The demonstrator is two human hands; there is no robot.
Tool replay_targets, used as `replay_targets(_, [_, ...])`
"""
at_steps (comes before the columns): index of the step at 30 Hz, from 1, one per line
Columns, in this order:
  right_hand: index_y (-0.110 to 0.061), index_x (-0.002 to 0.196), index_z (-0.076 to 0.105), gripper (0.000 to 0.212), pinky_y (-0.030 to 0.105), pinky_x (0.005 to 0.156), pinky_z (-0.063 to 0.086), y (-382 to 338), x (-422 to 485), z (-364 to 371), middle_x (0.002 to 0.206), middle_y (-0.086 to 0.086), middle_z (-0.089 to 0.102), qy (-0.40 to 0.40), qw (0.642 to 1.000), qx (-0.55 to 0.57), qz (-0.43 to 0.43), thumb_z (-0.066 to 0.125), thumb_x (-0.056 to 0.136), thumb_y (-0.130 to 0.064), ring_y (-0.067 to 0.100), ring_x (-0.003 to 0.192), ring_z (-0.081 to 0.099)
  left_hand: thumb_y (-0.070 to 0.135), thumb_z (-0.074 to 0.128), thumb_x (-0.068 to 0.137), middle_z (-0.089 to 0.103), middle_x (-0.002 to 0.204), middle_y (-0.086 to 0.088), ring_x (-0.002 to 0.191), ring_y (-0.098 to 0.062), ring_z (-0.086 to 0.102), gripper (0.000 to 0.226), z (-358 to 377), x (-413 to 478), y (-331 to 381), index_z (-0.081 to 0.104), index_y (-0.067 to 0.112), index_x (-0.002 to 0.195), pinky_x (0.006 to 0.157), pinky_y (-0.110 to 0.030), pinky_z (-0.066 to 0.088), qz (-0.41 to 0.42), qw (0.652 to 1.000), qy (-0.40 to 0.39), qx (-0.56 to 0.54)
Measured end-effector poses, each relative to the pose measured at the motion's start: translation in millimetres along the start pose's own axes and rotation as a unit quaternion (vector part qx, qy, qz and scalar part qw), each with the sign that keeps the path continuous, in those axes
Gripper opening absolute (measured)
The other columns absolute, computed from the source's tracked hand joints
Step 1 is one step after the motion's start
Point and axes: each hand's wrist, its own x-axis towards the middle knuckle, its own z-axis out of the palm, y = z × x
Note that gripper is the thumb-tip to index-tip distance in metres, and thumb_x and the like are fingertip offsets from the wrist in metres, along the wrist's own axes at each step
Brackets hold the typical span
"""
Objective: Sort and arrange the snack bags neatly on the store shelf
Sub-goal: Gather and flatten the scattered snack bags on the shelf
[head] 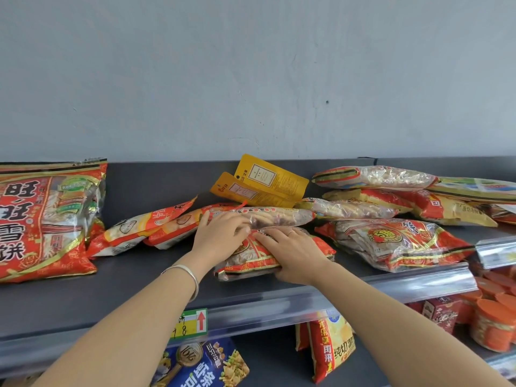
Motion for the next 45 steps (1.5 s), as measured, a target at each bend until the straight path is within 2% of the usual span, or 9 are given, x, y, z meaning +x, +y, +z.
replay_targets(5, [-0.025,0.143,0.033,0.078,0.036,0.092,0.047,3.6,-13.6,-40.2,0.137,-0.001,0.050,-0.019,0.999,0.024,0.014,0.065,0.073,-0.040,0.025,0.122,0.051,0.047,0.011,0.100,0.041,0.148,0.001,0.140,-0.016,0.028,0.056,-0.6,8.5,-11.7,0.045,0.023,0.139,0.118,-0.040,0.000,-0.051,0.985,-0.072,-0.151])
replay_targets(9, [-0.025,0.138,0.038,0.073,0.035,0.090,0.044,2.1,-42.5,-61.0,0.127,-0.002,0.055,-0.004,1.000,-0.015,0.012,0.063,0.073,-0.046,0.023,0.113,0.052,0.060,0.025,0.094,0.049,0.140,-0.005,0.132,-0.026,0.041,0.063,6.6,6.1,-8.8,0.055,0.019,0.131,0.113,-0.045,0.027,-0.123,0.921,-0.135,-0.344])
replay_targets(18, [-0.032,0.151,0.018,0.090,0.049,0.112,0.026,-15.6,-66.9,-56.0,0.152,-0.004,0.026,-0.105,0.988,0.069,0.087,0.043,0.078,-0.079,0.024,0.138,0.026,0.040,0.029,0.101,0.052,0.138,-0.003,0.129,-0.023,0.043,0.043,3.2,-26.7,9.9,0.058,0.023,0.127,0.104,-0.032,0.032,-0.046,0.940,-0.138,-0.309])
replay_targets(26, [-0.027,0.101,0.061,0.054,0.050,0.094,0.045,-1.1,-54.8,-63.5,0.124,0.010,0.054,-0.026,0.913,0.245,0.324,0.023,0.091,-0.065,0.034,0.111,0.052,0.038,0.036,0.100,0.050,0.137,-0.003,0.123,-0.023,0.046,0.040,-9.4,-53.1,10.1,0.052,0.021,0.133,0.098,-0.031,0.036,-0.127,0.927,-0.115,-0.334])
replay_targets(31, [-0.018,0.141,0.042,0.080,0.048,0.103,0.040,13.0,-50.7,-53.5,0.141,0.010,0.049,-0.114,0.868,0.281,0.393,0.027,0.083,-0.072,0.035,0.126,0.048,0.053,0.041,0.094,0.053,0.133,-0.003,0.122,-0.023,0.050,0.055,-6.4,-62.4,20.8,0.045,0.019,0.137,0.101,-0.032,0.039,-0.290,0.812,-0.168,-0.478])
replay_targets(35, [-0.006,0.137,0.045,0.064,0.039,0.096,0.044,32.2,-57.4,-58.7,0.136,0.016,0.052,-0.086,0.843,0.336,0.412,0.046,0.093,-0.052,0.034,0.121,0.051,0.053,0.075,0.069,0.067,0.111,-0.011,0.097,-0.026,0.066,0.063,-20.0,-71.7,28.5,0.059,0.019,0.119,0.063,-0.034,0.058,-0.329,0.739,-0.130,-0.574])
replay_targets(38, [-0.001,0.140,0.040,0.061,0.035,0.087,0.041,41.0,-67.0,-59.5,0.138,0.017,0.049,-0.080,0.804,0.389,0.442,0.047,0.097,-0.043,0.032,0.122,0.049,0.064,0.082,0.036,0.063,0.114,-0.012,0.103,-0.031,0.063,0.094,-24.9,-77.5,22.5,0.058,0.019,0.115,0.085,-0.044,0.054,-0.338,0.755,-0.138,-0.545])
replay_targets(41, [0.003,0.145,0.031,0.062,0.035,0.097,0.038,35.9,-71.9,-55.4,0.140,0.019,0.045,-0.091,0.779,0.418,0.460,0.047,0.099,-0.037,0.032,0.127,0.045,0.060,0.075,0.063,0.066,0.112,-0.014,0.102,-0.033,0.064,0.071,-22.9,-78.7,23.2,0.059,0.013,0.114,0.096,-0.046,0.049,-0.338,0.766,-0.139,-0.528])
replay_targets(45, [0.003,0.141,0.035,0.065,0.035,0.075,0.041,26.4,-84.5,-51.2,0.129,0.021,0.053,-0.073,0.721,0.513,0.460,0.056,0.095,-0.038,0.033,0.111,0.056,0.033,0.074,0.076,0.071,0.101,-0.012,0.095,-0.030,0.067,0.046,-24.6,-81.4,36.0,0.060,0.013,0.115,0.093,-0.047,0.050,-0.309,0.791,-0.104,-0.517])
